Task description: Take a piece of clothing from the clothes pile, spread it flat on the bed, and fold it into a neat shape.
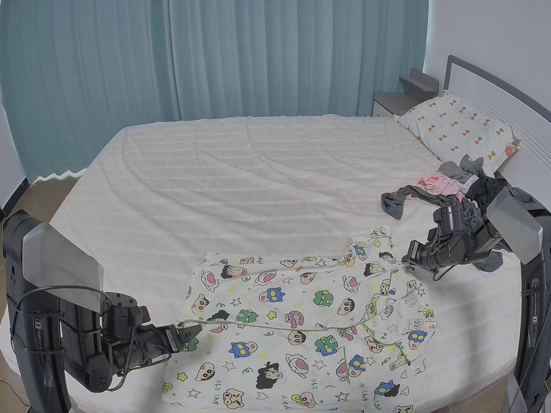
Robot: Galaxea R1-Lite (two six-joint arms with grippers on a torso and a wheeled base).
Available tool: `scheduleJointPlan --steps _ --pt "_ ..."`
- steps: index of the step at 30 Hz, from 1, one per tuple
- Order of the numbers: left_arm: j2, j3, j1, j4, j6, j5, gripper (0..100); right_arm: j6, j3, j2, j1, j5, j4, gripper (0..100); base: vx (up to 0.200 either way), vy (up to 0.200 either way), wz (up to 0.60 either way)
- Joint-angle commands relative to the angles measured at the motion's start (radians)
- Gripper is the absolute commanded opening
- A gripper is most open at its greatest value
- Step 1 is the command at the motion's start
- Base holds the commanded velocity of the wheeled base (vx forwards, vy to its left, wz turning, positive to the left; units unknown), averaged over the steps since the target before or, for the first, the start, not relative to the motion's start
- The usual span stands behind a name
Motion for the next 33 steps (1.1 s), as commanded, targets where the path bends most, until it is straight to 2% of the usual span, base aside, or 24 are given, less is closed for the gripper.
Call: scheduleJointPlan --steps 1,8,9,10,12,13,16,24,33 --pt "-0.001 0.001 0.000 -0.018 -0.011 -0.002 100 0.009 0.048 -0.068 0.004 -0.001 -0.003 100 0.000 0.000 0.00" --pt "0.000 0.001 -0.019 -0.018 -0.049 0.000 100 0.004 0.268 -0.266 -0.005 -0.002 -0.037 100 0.000 0.000 0.00" --pt "-0.001 0.004 -0.026 -0.018 -0.055 0.000 100 0.004 0.355 -0.329 -0.007 -0.001 -0.072 100 -0.200 0.000 0.00" --pt "-0.001 0.004 -0.026 -0.018 -0.055 0.000 100 0.003 0.363 -0.334 -0.007 -0.001 -0.075 100 -0.200 0.000 0.00" --pt "-0.008 0.021 -0.029 -0.018 -0.057 0.000 100 -0.002 0.507 -0.413 0.004 0.002 -0.143 100 -0.200 0.000 0.00" --pt "-0.008 0.021 -0.029 -0.018 -0.057 0.000 100 -0.002 0.507 -0.413 0.004 0.002 -0.143 100 -0.200 0.000 0.00" --pt "-0.021 0.058 -0.031 -0.018 -0.051 -0.008 100 -0.007 0.693 -0.493 0.031 -0.001 -0.244 100 -0.200 0.000 0.00" --pt "-0.023 0.087 -0.029 -0.018 -0.043 -0.011 100 -0.056 0.947 -0.522 0.038 0.004 -0.398 100 -0.200 0.000 0.00" --pt "0.002 0.087 -0.031 -0.018 -0.041 -0.010 100 -0.067 1.047 -0.504 0.076 0.007 -0.482 100 -0.178 0.000 0.00"
